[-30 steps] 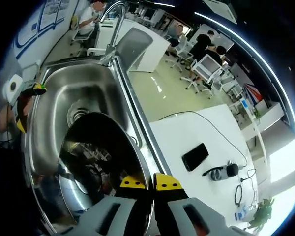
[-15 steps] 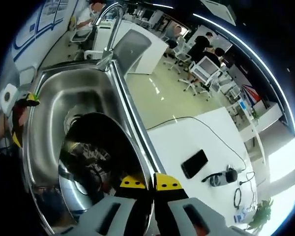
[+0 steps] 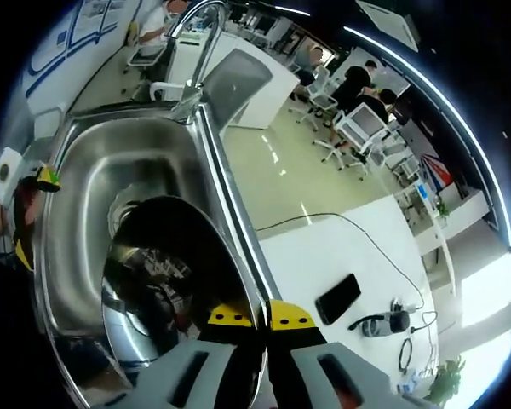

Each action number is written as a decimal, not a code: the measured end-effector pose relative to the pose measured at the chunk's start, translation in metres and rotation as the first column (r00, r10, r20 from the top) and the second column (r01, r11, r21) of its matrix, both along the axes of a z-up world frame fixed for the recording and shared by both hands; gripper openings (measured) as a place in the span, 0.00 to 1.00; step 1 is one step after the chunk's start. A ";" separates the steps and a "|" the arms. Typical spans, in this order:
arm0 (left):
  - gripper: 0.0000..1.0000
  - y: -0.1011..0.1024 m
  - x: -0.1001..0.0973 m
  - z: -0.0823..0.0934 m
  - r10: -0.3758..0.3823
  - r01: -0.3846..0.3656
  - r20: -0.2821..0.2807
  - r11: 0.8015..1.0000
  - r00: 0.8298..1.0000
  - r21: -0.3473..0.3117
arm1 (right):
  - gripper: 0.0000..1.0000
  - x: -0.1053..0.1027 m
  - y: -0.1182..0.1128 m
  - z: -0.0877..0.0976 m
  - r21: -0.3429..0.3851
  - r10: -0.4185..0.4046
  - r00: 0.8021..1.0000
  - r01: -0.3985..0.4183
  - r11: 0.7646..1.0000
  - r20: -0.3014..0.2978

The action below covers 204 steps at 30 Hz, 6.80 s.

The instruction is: Pick up bowl with dirty water move over sink pour dirty water into sink return bowl to place

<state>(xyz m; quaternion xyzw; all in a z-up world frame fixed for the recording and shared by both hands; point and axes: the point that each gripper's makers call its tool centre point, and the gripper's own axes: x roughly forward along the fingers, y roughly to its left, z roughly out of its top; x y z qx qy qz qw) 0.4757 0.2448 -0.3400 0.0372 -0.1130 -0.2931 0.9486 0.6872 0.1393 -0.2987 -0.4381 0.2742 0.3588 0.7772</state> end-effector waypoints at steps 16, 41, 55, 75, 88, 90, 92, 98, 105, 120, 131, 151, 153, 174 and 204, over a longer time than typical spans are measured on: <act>0.59 -0.001 -0.001 0.000 -0.006 0.006 0.004 1.000 1.000 0.003 | 0.00 0.010 0.016 0.007 0.007 -0.029 0.998 0.029 1.000 0.057; 0.59 -0.003 -0.001 0.000 -0.007 0.007 0.010 1.000 1.000 0.005 | 0.00 0.008 0.029 0.027 -0.036 0.010 0.974 -0.002 0.999 0.224; 0.59 -0.003 0.000 -0.001 -0.005 0.005 0.006 1.000 1.000 0.008 | 0.00 0.001 0.043 0.034 -0.099 0.111 0.939 -0.083 0.992 0.326; 0.59 -0.002 -0.001 -0.001 -0.004 0.004 0.005 1.000 1.000 0.012 | 0.00 -0.003 0.050 0.052 -0.157 0.189 0.878 -0.132 0.979 0.440; 0.59 -0.001 -0.001 -0.001 0.000 0.000 0.005 1.000 1.000 0.014 | 0.00 -0.002 0.060 0.067 -0.219 0.267 0.808 -0.175 0.960 0.525; 0.59 -0.001 -0.001 -0.001 0.002 -0.002 0.006 1.000 1.000 0.014 | 0.00 -0.002 0.062 0.067 -0.240 0.284 0.794 -0.179 0.954 0.537; 0.59 -0.001 -0.001 -0.001 0.004 -0.004 0.006 1.000 1.000 0.015 | 0.00 -0.002 0.062 0.068 -0.250 0.295 0.782 -0.183 0.951 0.549; 0.59 0.000 0.000 -0.001 0.005 -0.005 0.005 1.000 1.000 0.015 | 0.00 0.001 0.061 0.072 -0.248 0.286 0.776 -0.172 0.953 0.562; 0.59 -0.001 0.000 -0.001 0.006 -0.006 0.006 1.000 1.000 0.016 | 0.00 -0.002 0.063 0.074 -0.310 0.343 0.726 -0.186 0.932 0.596; 0.59 -0.001 0.000 -0.001 0.006 -0.006 0.007 1.000 1.000 0.015 | 0.00 -0.011 0.063 0.066 -0.319 0.361 0.740 -0.207 0.925 0.568; 0.59 0.000 0.000 0.000 0.006 -0.006 0.009 1.000 1.000 0.014 | 0.00 -0.005 0.058 0.057 -0.227 0.279 0.819 -0.187 0.956 0.501; 0.59 0.000 0.000 0.000 0.005 -0.005 0.011 1.000 1.000 0.013 | 0.00 -0.006 0.031 0.038 0.063 0.006 0.965 -0.024 0.998 0.262; 0.59 0.000 0.000 -0.001 0.006 -0.006 0.010 1.000 1.000 0.013 | 0.00 -0.007 0.027 0.035 0.078 -0.012 0.972 -0.007 0.997 0.236; 0.59 -0.001 0.002 -0.002 0.013 -0.013 0.006 1.000 1.000 0.022 | 0.00 -0.014 -0.008 0.018 0.141 -0.100 0.992 0.088 0.986 0.079; 0.59 -0.001 0.002 -0.002 0.020 -0.020 0.008 0.999 1.000 0.030 | 0.00 -0.017 -0.070 0.015 0.198 -0.238 0.971 0.239 0.950 -0.028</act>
